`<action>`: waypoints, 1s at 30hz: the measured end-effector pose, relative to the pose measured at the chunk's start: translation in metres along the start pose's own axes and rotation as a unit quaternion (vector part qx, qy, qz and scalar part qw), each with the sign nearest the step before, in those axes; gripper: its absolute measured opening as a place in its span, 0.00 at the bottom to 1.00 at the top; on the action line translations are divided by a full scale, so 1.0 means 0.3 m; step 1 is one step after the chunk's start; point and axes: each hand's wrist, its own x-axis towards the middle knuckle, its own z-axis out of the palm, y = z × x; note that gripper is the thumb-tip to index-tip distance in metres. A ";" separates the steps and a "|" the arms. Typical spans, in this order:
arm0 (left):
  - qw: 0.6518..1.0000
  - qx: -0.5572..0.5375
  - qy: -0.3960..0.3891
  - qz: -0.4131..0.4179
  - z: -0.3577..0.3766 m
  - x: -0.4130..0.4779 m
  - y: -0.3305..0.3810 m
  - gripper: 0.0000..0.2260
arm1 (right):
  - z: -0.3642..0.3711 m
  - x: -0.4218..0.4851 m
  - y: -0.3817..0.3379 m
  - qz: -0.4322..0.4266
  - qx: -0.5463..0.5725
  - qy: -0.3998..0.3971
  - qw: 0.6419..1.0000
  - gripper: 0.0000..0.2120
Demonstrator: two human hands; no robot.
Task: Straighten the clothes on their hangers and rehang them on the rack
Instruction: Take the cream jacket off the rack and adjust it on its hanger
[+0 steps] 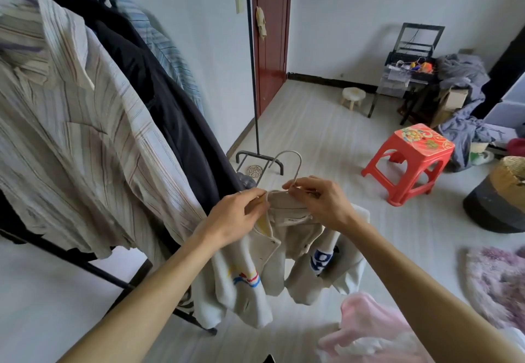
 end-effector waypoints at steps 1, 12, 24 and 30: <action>1.000 -0.019 0.007 -0.002 0.013 0.008 0.013 0.09 | 0.000 -0.004 -0.001 0.007 0.005 0.003 1.000 0.06; 0.999 -0.034 0.041 0.010 0.002 0.043 0.034 0.15 | -0.139 -0.070 0.123 0.016 -0.175 0.028 0.984 0.07; 0.999 0.003 0.027 0.018 0.021 -0.021 0.051 0.15 | -0.051 -0.170 0.174 -0.083 -0.249 0.144 0.954 0.08; 0.998 -0.029 0.044 -0.045 0.034 -0.173 0.049 0.06 | -0.054 -0.186 0.194 -0.100 -0.237 0.053 0.965 0.18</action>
